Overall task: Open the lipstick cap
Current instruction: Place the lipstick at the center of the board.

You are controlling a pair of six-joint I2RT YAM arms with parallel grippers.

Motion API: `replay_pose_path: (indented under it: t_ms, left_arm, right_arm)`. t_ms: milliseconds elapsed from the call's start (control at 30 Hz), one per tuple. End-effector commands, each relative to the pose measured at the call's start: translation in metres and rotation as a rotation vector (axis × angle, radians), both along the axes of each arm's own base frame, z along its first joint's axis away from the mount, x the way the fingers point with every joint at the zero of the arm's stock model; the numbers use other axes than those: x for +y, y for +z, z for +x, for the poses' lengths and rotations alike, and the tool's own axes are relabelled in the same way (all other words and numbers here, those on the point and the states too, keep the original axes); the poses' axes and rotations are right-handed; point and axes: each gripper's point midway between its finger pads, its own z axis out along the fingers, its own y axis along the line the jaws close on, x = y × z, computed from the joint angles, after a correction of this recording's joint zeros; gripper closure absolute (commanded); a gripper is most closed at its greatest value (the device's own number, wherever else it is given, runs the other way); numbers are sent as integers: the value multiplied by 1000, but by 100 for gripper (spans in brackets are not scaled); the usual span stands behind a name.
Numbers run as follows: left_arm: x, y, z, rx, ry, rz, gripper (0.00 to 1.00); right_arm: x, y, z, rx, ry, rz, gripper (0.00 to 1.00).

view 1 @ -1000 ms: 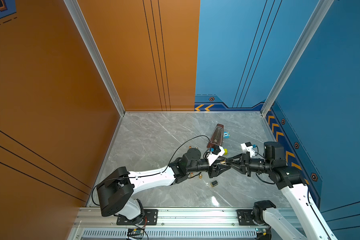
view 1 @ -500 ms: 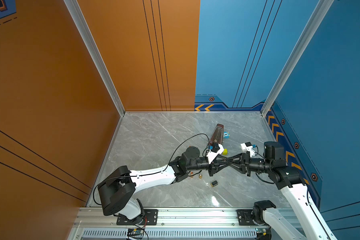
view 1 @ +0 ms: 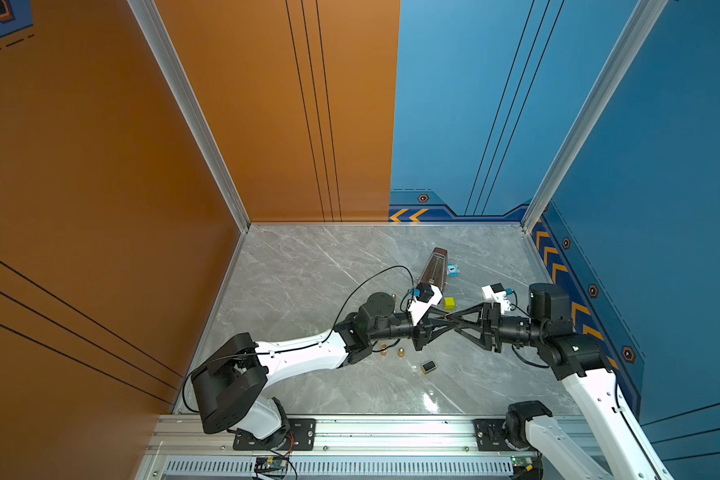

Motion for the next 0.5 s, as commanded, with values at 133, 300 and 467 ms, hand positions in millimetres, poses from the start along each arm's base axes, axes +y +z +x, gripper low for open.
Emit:
replay_pose_path:
  t_ms: [133, 300, 467]
  left_arm:
    - [70, -17, 39, 122, 288, 107, 96]
    - [122, -42, 53, 195, 510, 358, 98]
    - [178, -72, 54, 334, 679, 597, 98]
  right_arm:
    - [-20, -3, 3, -102, -57, -193, 26]
    - [-30, -36, 7, -43, -52, -317, 17]
    - [-33, -59, 7, 4, -14, -391, 12]
